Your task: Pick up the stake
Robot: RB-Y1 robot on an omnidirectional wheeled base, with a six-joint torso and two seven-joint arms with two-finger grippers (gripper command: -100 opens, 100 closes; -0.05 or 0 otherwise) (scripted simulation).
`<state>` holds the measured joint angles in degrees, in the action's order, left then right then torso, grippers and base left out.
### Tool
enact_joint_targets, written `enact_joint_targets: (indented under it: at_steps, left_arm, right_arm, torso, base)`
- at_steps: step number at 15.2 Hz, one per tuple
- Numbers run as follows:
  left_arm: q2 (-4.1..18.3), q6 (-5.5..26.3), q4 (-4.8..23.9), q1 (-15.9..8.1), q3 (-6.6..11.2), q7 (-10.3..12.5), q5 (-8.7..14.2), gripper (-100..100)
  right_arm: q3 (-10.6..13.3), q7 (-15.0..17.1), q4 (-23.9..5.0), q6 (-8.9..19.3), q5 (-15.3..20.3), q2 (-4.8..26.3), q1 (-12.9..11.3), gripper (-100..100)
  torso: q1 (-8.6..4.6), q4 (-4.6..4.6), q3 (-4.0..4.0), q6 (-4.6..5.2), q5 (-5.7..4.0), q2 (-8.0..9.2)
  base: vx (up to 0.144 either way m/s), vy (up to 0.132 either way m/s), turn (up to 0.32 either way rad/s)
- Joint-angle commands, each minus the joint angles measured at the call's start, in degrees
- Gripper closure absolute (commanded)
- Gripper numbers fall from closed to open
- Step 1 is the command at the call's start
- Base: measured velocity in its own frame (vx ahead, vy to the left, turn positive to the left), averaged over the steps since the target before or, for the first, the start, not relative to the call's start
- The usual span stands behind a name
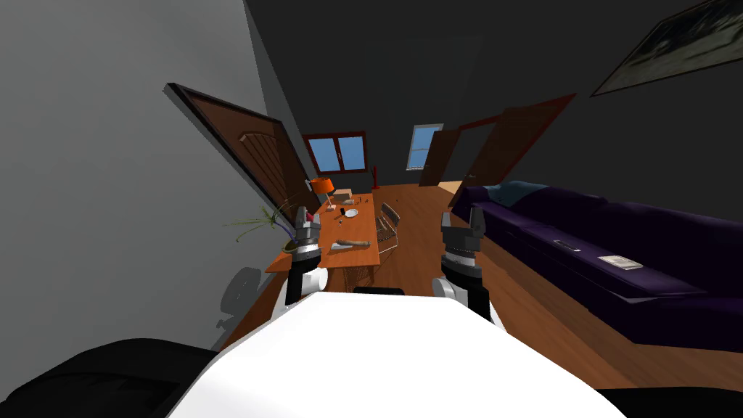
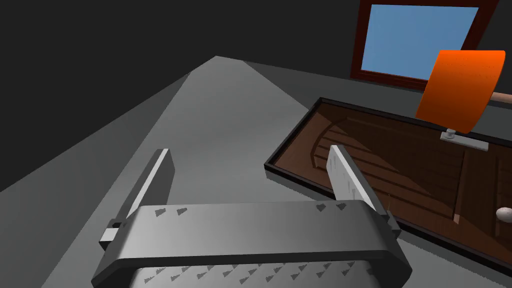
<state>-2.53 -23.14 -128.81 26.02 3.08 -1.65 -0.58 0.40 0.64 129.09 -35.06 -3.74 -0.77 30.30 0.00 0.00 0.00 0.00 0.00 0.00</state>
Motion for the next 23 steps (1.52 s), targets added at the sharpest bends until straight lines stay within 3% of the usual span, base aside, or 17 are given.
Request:
enact_joint_targets:
  at_steps: [1, 2, 3, 4, 6, 7, 9, 10, 12, 13, 18, 19, 20, 21, 22, 23]
  left_arm:
    - [2.86, 0.70, 0.29, 0.24, 0.49, -0.26, 0.40, -100]
    - [2.96, 0.70, 0.29, 0.24, 0.49, -0.26, 0.40, -100]
    - [4.89, 1.41, 0.59, 0.49, 0.98, -0.51, 0.79, -100]
    - [4.91, 1.41, 0.59, 0.49, 0.98, -0.51, 0.79, -100]
    - [8.12, 3.47, 1.50, 1.16, 2.37, -1.23, 1.92, -100]
    - [8.42, 3.47, 1.50, 1.16, 2.37, -1.23, 1.92, -100]
    - [11.24, 6.27, 2.77, 2.05, 4.22, -2.16, 3.40, -100]
    - [11.24, 6.28, 2.77, 2.05, 4.22, -2.16, 3.40, -100]
    - [13.51, 9.63, 4.37, 3.08, 6.41, -3.25, 5.16, -100]
    - [13.51, 9.71, 4.37, 3.08, 6.41, -3.25, 5.16, -100]
    - [15.98, 15.08, 7.31, 4.76, 10.09, -5.01, 8.09, -100]
    - [15.98, 15.74, 7.31, 4.76, 10.09, -5.01, 8.09, -100]
    - [16.53, 17.54, 8.43, 5.32, 11.37, -5.61, 9.10, -100]
    - [16.53, 17.93, 8.43, 5.32, 11.37, -5.61, 9.10, -100]
    - [16.94, 19.42, 9.62, 5.87, 12.66, -6.19, 10.12, -100]
    - [16.94, 20.18, 9.62, 5.87, 12.66, -6.19, 10.12, -100]
  right_arm:
    - [0.00, 0.00, 0.00, 0.00, 0.00, 0.00, 0.00, 0]
    - [0.00, 0.00, 0.00, 0.00, 0.00, 0.00, 0.00, 0]
    - [0.00, 0.00, 0.00, 0.00, 0.00, 0.00, 0.00, 0]
    - [0.00, 0.00, 0.00, 0.00, 0.00, 0.00, 0.00, 0]
    - [0.01, 0.00, 0.00, 0.00, 0.00, -0.01, 0.00, 0]
    - [0.01, 0.00, 0.00, 0.00, 0.00, -0.01, 0.00, 0]
    - [0.01, 0.00, 0.00, 0.00, 0.00, -0.01, -0.01, 0]
    - [0.01, 0.00, 0.00, 0.00, 0.00, -0.01, -0.01, 0]
    - [0.01, 0.00, 0.00, 0.00, 0.00, -0.01, -0.01, 0]
    - [0.02, 0.00, 0.00, 0.00, 0.00, -0.01, -0.01, 0]
    - [0.01, 0.00, 0.00, 0.00, 0.00, -0.01, 0.00, 0]
    - [0.01, 0.00, 0.00, 0.00, 0.00, -0.01, -0.01, 0]
    - [0.01, 0.00, 0.00, 0.00, 0.00, -0.01, 0.00, 0]
    - [0.01, 0.00, 0.00, 0.00, 0.00, -0.01, -0.01, 0]
    - [0.01, 0.00, 0.00, 0.00, 0.00, -0.01, 0.00, 0]
    - [0.01, 0.00, 0.00, 0.00, 0.00, -0.01, -0.01, 0]
  torso:
    - [0.00, 0.00, 0.00, 0.00, 0.00, 0.00]
    - [-0.02, 0.00, 0.00, 0.00, 0.00, 0.01]
    - [-0.05, 0.00, 0.01, 0.00, -0.01, 0.02]
    - [-0.09, 0.01, 0.02, 0.00, -0.02, 0.04]
    - [-0.16, 0.01, 0.02, 0.00, -0.03, 0.04]
    - [-0.22, 0.01, 0.03, 0.01, -0.04, 0.05]
    - [-0.26, 0.01, 0.04, 0.00, -0.05, 0.08]
    - [-0.32, 0.02, 0.06, 0.01, -0.06, 0.11]
    - [-0.40, 0.02, 0.07, 0.01, -0.09, 0.12]
    - [-0.44, 0.02, 0.06, 0.02, -0.09, 0.11]
    - [-0.40, 0.01, 0.03, 0.01, -0.09, 0.05]
    - [-0.40, 0.01, 0.02, 0.02, -0.09, 0.03]
    - [-0.40, 0.00, 0.01, 0.01, -0.09, 0.03]
    - [-0.41, 0.00, 0.02, 0.01, -0.08, 0.03]
    - [-0.42, 0.01, 0.02, 0.01, -0.09, 0.04]
    - [-0.44, 0.00, 0.02, 0.01, -0.09, 0.04]
  base:
    - [-0.002, -0.015, -0.016]
    - [-0.007, -0.023, -0.017]
    - [-0.011, -0.034, -0.027]
    - [-0.011, -0.039, -0.021]
    - [-0.009, -0.061, -0.044]
    - [-0.017, -0.067, -0.036]
    - [-0.026, -0.082, -0.061]
    - [-0.030, -0.103, -0.056]
    - [-0.021, -0.112, -0.088]
    - [-0.026, -0.117, -0.078]
    - [-0.007, -0.102, -0.078]
    - [0.002, -0.097, -0.079]
    - [-0.003, -0.104, -0.080]
    - [-0.005, -0.101, -0.060]
    - [0.000, -0.108, -0.113]
    - [-0.002, -0.100, -0.104]
